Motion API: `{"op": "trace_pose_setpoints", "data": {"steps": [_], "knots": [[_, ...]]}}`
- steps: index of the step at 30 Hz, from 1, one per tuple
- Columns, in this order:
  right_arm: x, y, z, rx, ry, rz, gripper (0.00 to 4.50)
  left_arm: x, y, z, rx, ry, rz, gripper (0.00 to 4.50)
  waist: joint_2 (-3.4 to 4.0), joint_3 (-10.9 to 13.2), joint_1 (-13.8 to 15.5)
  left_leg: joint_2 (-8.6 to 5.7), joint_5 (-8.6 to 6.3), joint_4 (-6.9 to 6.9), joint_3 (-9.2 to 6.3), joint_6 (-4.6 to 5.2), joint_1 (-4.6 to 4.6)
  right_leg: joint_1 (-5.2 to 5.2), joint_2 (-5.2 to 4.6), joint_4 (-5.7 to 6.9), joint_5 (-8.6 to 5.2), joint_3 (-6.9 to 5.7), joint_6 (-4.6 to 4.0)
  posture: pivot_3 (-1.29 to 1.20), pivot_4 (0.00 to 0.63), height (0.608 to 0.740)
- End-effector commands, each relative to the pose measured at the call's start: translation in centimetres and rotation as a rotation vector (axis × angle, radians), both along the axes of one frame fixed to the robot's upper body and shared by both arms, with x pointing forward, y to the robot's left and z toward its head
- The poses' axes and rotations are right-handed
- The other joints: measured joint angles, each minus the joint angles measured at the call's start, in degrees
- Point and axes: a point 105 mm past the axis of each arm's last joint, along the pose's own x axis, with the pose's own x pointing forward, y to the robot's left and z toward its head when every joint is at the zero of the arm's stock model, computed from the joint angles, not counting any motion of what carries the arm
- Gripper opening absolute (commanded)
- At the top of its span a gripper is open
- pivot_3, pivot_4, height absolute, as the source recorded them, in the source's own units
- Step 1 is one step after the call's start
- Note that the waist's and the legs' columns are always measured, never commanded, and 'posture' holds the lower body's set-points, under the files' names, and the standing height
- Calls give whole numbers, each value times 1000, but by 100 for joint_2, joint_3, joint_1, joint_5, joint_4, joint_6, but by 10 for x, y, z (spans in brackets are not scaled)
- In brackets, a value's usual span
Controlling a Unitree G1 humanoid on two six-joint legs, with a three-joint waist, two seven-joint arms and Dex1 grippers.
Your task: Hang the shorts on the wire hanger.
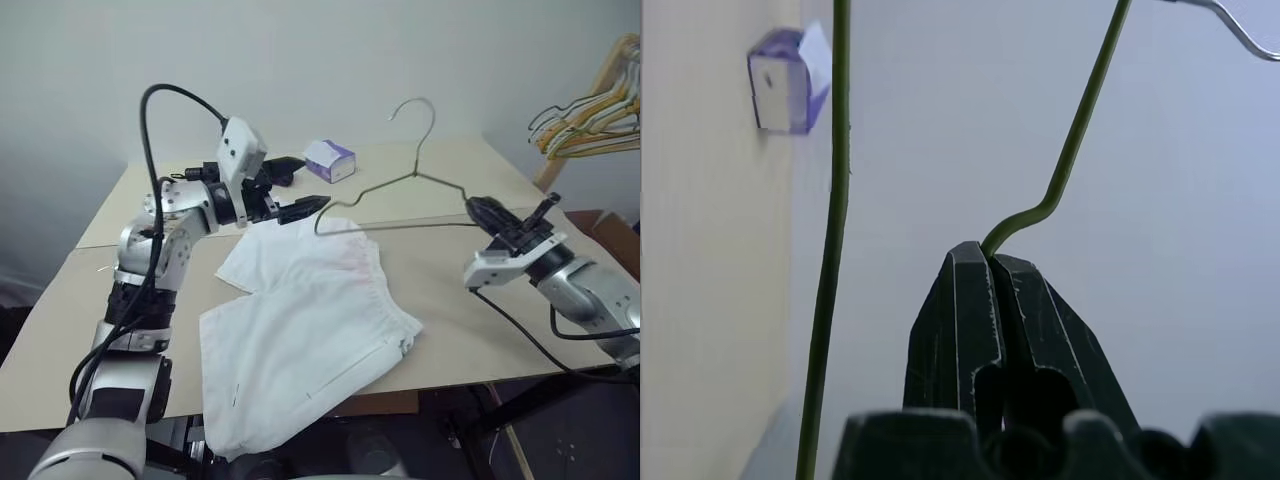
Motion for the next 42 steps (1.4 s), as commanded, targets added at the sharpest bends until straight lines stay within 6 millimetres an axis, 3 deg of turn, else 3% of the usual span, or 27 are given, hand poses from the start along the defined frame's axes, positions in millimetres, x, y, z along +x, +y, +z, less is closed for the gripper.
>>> {"op": "trace_pose_setpoints", "data": {"steps": [1,7,9,22,24,28,32,36,38,42], "knots": [[-1,18,25,-2,-95,110,1,-3,-8,-9,77,37,-73,4341,-2,2,-74,1,0,-1,0,0,8,13,0,-4,0,0,0,-449,0,740],[4,29,41,-24,-149,163,1,-15,-12,-36,206,95,-150,4341,-4,3,-165,-1,-1,-2,-8,1,25,44,1,-23,1,-5,3,-453,0,740],[4,31,45,-24,-158,175,0,-12,-9,-42,223,100,-116,4000,-4,3,-173,-2,-1,-2,-11,1,32,46,1,-24,2,-5,4,-453,0,740],[5,32,46,-23,-160,181,0,-13,-5,-40,195,95,-105,91,-4,3,-169,-3,0,-4,-14,0,39,49,1,-24,2,-5,4,-446,0,740],[5,33,46,-16,-142,184,0,-13,-5,-39,198,106,-106,40,-4,3,-167,-3,-1,-4,-14,1,38,50,1,-24,2,-5,4,-447,0,740],[-1,35,40,2,-48,222,1054,-11,-1,-39,220,76,-97,0,-5,3,-170,-3,0,-4,-14,1,38,51,0,-25,2,-5,4,-448,0,740],[-18,33,13,-24,243,257,2452,3,11,-47,316,31,2,0,-8,5,-159,-2,-1,-3,-12,1,37,58,1,-32,3,-8,6,-441,0,740],[-34,39,13,258,592,269,3710,1,27,-64,557,-169,-27,0,-23,13,-166,3,-3,0,-10,3,32,59,0,-39,6,-12,11,-430,0,740],[-32,38,15,341,767,230,4411,-6,27,-66,567,-177,-78,0,-20,12,-173,23,-5,2,21,6,20,63,1,-38,17,-7,2,-424,0,740],[-28,38,9,315,1033,134,4467,-21,25,-67,585,-211,-176,0,-19,12,-130,25,-27,9,8,-19,24,46,0,-43,20,-5,9,-414,0,740]]}}
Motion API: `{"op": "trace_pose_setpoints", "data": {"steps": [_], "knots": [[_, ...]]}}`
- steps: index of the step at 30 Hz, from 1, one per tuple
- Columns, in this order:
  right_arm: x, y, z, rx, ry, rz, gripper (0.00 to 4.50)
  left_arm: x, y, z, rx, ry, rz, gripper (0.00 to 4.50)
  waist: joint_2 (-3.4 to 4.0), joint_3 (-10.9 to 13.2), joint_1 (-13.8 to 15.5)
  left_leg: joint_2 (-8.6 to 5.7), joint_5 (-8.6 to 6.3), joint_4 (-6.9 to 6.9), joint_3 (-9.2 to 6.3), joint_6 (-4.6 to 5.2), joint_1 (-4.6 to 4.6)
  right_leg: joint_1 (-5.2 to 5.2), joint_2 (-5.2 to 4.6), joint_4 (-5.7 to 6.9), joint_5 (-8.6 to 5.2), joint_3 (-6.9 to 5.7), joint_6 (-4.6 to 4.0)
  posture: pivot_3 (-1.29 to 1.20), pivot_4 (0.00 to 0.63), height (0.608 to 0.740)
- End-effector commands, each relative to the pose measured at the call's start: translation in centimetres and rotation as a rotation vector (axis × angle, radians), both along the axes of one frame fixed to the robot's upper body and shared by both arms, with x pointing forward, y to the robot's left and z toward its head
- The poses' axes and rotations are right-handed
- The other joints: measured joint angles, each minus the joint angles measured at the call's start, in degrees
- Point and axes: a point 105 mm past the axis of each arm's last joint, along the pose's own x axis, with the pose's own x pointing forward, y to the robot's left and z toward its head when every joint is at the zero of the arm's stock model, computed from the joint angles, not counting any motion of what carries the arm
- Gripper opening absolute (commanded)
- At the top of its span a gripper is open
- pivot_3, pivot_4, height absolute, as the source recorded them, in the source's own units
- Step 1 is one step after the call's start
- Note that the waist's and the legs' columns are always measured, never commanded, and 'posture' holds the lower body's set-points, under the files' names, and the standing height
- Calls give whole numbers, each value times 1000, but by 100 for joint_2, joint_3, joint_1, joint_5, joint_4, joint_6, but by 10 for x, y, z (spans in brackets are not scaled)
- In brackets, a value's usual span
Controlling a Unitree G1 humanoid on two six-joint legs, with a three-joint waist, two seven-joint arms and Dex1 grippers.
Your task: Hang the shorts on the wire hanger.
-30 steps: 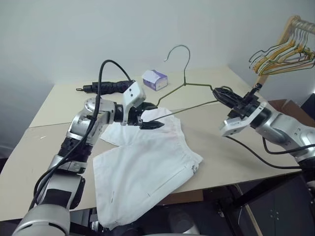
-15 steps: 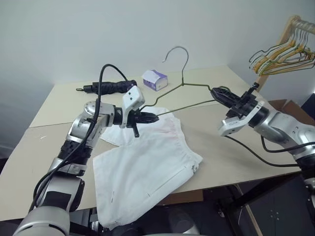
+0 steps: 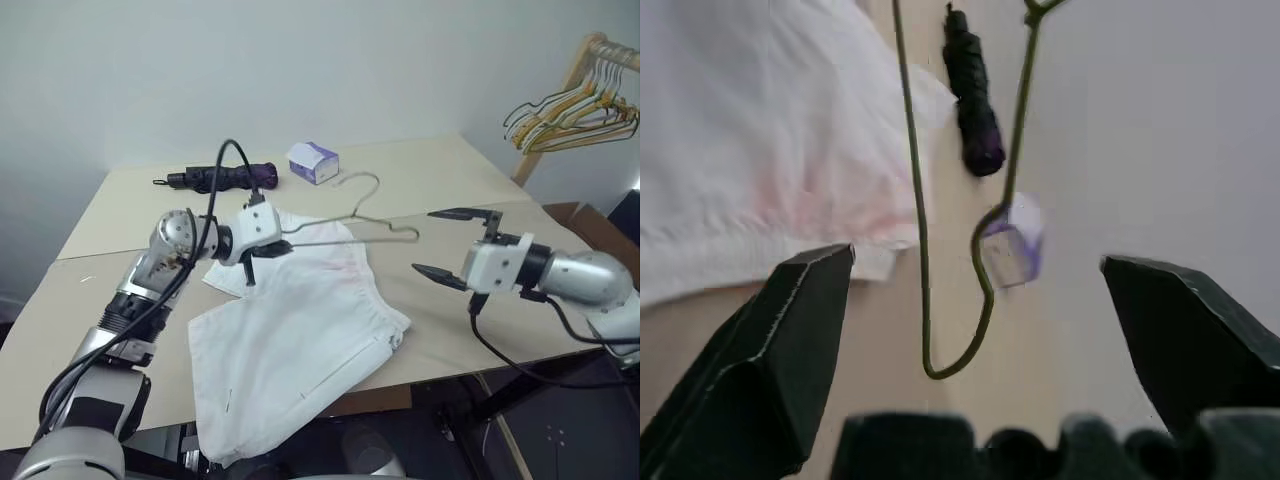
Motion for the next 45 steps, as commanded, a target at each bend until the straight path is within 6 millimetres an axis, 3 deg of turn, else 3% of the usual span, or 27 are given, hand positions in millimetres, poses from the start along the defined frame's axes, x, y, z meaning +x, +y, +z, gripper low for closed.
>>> {"op": "trace_pose_setpoints", "data": {"steps": [1,10,14,24,30,35,41,45], "knots": [[0,2,13,-28,152,-8,4467,-8,-4,18,8,-73,-86,0,1,-1,43,4,-6,-2,-3,-10,-1,-5,1,0,0,0,0,-413,0,740],[13,23,-16,-162,411,-43,4467,-12,-11,27,-38,-78,-105,0,5,-3,252,7,15,-12,-10,24,-54,-86,-2,22,1,2,0,-385,0,740],[20,27,-14,-149,432,-72,3573,-14,-10,27,-35,-79,-103,0,6,-2,312,7,18,-11,-9,29,-59,-102,-3,41,1,1,0,-376,0,740],[16,30,-18,-165,442,-34,56,-13,-10,29,-59,-75,-116,0,6,-2,358,7,18,-11,-10,29,-59,-103,-2,44,1,-1,1,-383,0,740],[12,25,-18,-161,451,-24,18,-19,-9,27,-60,-50,-177,0,6,-2,336,7,18,-11,-10,29,-59,-103,-2,45,1,-1,1,-392,0,740],[-3,15,-21,-161,488,-5,0,-24,-1,31,-131,31,-232,1401,6,-2,314,6,18,-9,-10,29,-61,-103,-3,44,1,-3,1,-396,0,740],[-26,-4,-28,-80,607,-61,0,6,27,35,-147,-23,-65,3314,5,-3,297,7,18,-7,-10,28,-62,-101,-3,42,0,-8,2,-399,0,740],[-37,-33,-43,49,769,-227,0,9,45,40,-219,-3,6,4455,5,-2,281,9,18,-9,-8,28,-65,-106,-4,43,0,-10,2,-403,0,740]]}}
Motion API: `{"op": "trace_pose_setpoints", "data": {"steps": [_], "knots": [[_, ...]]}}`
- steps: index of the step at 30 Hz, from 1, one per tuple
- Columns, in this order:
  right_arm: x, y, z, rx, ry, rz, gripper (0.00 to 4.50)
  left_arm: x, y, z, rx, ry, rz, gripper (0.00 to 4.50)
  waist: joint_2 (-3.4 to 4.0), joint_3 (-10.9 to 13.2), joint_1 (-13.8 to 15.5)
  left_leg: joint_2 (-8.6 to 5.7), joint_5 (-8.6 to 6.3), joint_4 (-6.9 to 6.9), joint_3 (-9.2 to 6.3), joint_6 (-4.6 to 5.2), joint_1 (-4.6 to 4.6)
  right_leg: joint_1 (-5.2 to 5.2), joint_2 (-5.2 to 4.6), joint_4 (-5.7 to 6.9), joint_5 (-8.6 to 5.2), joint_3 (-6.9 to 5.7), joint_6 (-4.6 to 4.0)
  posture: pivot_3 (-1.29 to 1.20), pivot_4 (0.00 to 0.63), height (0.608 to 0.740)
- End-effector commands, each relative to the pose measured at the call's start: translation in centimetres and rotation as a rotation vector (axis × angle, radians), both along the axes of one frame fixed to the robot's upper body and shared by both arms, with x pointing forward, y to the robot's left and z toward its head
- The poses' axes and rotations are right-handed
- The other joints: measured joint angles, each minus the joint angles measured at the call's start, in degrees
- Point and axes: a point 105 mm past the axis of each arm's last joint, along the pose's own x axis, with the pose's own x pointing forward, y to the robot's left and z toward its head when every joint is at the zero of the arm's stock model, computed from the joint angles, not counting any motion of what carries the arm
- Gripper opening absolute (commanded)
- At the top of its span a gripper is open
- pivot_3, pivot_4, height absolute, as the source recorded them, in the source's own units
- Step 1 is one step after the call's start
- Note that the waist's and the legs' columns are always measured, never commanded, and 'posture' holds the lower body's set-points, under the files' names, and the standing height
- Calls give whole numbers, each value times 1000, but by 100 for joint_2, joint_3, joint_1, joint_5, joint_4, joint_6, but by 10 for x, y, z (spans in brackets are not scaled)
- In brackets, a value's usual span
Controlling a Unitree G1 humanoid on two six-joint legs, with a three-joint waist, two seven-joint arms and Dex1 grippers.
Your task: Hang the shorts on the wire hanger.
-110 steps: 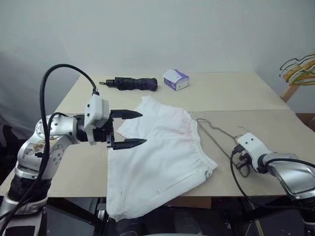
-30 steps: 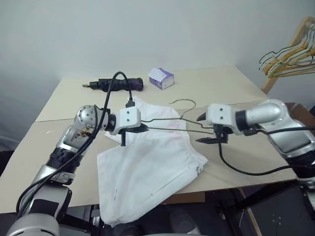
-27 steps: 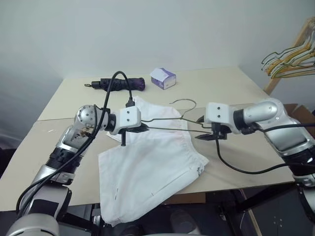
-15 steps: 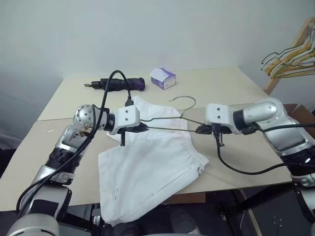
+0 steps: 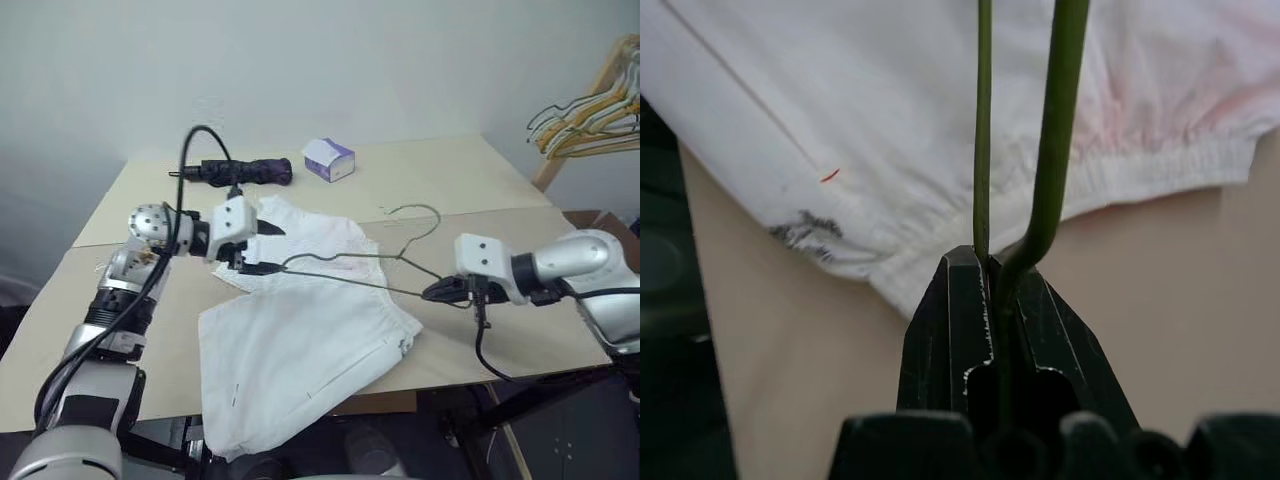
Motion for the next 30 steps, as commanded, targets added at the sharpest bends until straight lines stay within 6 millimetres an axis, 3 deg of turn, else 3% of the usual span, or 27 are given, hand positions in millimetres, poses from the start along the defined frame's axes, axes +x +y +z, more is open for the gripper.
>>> {"op": "trace_pose_setpoints", "data": {"steps": [1,4,9,14,21,30], "knots": [[-6,-21,4,102,88,-185,0,0,13,19,-90,-29,49,4455,0,0,3,0,0,1,0,0,-1,-1,0,1,0,0,0,-401,0,740],[-13,-39,-7,233,245,-402,0,-8,8,24,-168,-43,73,4455,2,-2,7,2,0,2,1,0,0,0,-1,4,1,1,-1,-397,0,740],[-13,-58,-21,434,448,-717,0,-46,-1,18,-182,12,-11,4455,4,-4,11,10,0,5,4,0,0,0,1,8,12,2,-20,-390,0,740],[-14,-67,-47,492,594,-888,0,-68,-6,20,-199,56,-33,4455,9,-8,99,12,0,3,9,0,8,2,2,9,25,6,-44,-375,0,740],[-22,-64,-62,484,706,-885,0,-75,-6,25,-202,62,-33,4455,17,-10,265,12,-10,0,11,-16,8,1,2,4,21,7,-36,-345,0,740],[-39,-54,-51,475,809,-703,0,-80,-4,25,-199,70,-32,4455,18,-10,449,13,-26,1,13,-42,5,2,2,-7,17,5,-29,-330,0,740]]}}
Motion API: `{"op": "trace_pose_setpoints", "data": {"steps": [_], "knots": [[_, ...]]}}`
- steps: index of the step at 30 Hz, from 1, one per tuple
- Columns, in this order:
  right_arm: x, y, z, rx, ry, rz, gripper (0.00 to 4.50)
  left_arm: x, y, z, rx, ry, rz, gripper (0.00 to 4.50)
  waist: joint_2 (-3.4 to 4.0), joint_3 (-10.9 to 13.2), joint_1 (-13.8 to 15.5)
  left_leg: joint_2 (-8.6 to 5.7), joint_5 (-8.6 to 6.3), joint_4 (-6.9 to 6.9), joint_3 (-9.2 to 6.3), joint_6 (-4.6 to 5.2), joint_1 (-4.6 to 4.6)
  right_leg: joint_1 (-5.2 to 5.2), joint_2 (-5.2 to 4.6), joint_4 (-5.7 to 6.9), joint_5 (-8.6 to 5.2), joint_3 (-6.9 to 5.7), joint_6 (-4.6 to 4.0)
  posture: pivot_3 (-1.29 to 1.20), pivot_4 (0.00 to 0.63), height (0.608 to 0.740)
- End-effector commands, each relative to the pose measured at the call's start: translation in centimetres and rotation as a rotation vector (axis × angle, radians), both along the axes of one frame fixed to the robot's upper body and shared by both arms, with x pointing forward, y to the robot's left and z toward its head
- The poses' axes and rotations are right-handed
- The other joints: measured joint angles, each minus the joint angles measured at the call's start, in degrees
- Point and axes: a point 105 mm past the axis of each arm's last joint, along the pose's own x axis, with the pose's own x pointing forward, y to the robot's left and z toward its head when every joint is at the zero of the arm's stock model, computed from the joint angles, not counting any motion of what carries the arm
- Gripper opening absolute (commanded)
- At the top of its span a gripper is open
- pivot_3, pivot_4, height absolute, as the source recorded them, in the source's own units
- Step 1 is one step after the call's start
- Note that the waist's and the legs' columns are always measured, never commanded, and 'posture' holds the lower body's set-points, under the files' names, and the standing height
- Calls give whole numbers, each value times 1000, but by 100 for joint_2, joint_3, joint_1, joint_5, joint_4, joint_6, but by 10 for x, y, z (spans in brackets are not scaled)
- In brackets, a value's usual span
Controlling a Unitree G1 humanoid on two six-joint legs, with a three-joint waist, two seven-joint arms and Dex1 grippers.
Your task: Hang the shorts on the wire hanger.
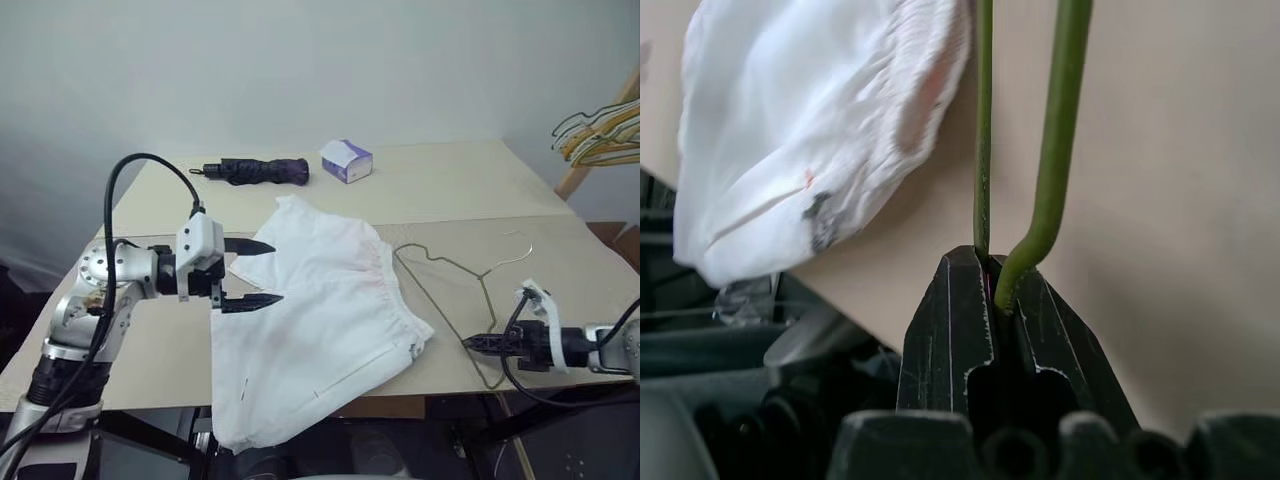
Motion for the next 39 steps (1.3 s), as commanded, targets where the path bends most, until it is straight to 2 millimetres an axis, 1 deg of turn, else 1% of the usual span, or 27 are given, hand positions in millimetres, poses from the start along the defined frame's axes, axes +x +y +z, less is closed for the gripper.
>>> {"op": "trace_pose_setpoints", "data": {"steps": [1,3,5,8,11,14,19,28,31,33,35,39], "knots": [[-1,7,9,19,-23,88,0,-1,3,13,-7,-46,5,4455,0,0,32,1,0,-1,1,0,0,0,0,-1,0,0,0,-330,0,740],[2,4,7,-3,-18,98,0,-1,2,13,-5,-47,3,4455,0,0,61,3,-1,-1,1,-1,0,-1,0,-3,0,0,0,-323,0,740],[10,-1,7,-26,-35,80,0,-1,1,13,-6,-50,1,4455,0,0,69,3,-1,-2,2,-2,0,0,0,-6,0,0,1,-317,0,740],[24,-10,17,-20,-79,30,0,-3,1,15,-8,-53,2,4455,3,1,85,3,-2,-4,2,-3,-3,0,-1,-14,1,0,-1,-309,0,740],[26,-21,17,-39,-81,1,0,-5,2,14,-8,-52,10,4455,3,1,127,3,-1,-13,0,-2,-6,-3,-1,-21,4,-3,-7,-293,0,740],[24,-27,9,-72,-50,-2,0,-8,4,13,-2,-50,15,4455,3,2,181,2,-1,-14,0,1,-8,-4,0,-22,15,-3,-25,-285,0,740],[22,-28,1,-86,-18,20,0,-9,6,13,4,-47,17,4455,10,1,233,3,-2,-11,0,-1,-5,-2,0,-20,11,-4,-18,-277,0,740],[21,-33,2,-78,-7,31,0,-12,6,13,6,-40,14,4455,11,2,246,2,-2,-12,0,-1,-6,-3,0,-22,9,-4,-15,-271,0,740],[18,-29,6,-42,-4,56,0,-12,6,13,6,-39,14,4455,11,2,255,2,-2,-12,0,-2,-6,-2,0,-23,9,-4,-15,-271,0,740],[15,-22,17,18,-24,92,0,-12,6,12,8,-40,14,4455,16,4,269,2,-2,-13,0,-2,-7,-3,0,-23,9,-4,-15,-273,0,740],[14,-20,25,54,-38,111,0,-12,6,12,8,-40,11,4455,16,4,274,3,-2,-13,0,-2,-7,-3,0,-23,9,-4,-15,-273,0,740],[10,-20,22,28,-19,153,0,-13,4,11,7,-40,7,4455,17,4,295,3,-3,-12,1,-3,-7,-2,0,-24,4,-4,-6,-273,0,740]]}}
